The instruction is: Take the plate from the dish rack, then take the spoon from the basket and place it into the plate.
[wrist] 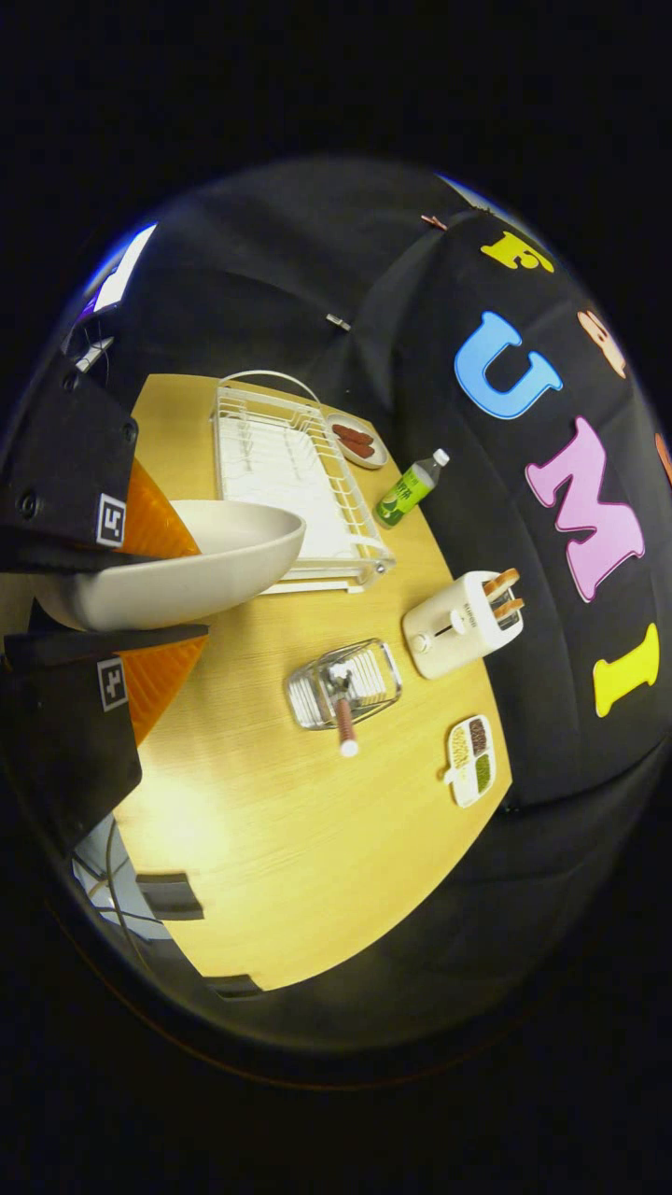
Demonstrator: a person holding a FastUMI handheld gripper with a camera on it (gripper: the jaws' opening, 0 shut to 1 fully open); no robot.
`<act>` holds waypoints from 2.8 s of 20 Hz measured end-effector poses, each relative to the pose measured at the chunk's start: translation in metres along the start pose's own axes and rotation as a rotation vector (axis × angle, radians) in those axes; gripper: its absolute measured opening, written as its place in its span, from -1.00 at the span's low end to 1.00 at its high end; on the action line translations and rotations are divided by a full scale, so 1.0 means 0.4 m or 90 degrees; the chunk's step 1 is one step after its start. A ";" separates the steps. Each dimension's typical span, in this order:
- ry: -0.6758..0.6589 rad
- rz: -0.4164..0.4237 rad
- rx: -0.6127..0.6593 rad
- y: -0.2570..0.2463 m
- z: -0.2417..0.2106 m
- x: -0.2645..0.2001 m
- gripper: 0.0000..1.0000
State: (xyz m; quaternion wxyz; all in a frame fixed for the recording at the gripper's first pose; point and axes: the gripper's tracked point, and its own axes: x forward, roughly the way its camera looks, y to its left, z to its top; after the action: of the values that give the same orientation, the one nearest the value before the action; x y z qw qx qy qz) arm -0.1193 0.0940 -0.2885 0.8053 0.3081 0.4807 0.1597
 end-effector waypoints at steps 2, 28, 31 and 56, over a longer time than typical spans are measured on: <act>0.020 0.005 0.014 -0.044 -0.055 0.039 -0.43; -0.061 -0.097 0.041 -0.219 -0.026 0.135 0.78; -0.110 -0.086 -0.045 -0.163 0.050 0.057 0.86; -0.056 -0.128 -0.379 -0.201 0.282 0.191 -0.18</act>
State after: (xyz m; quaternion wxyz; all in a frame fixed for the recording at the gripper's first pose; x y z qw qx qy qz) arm 0.0133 0.0365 -0.3531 0.8920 0.0163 0.4053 0.1998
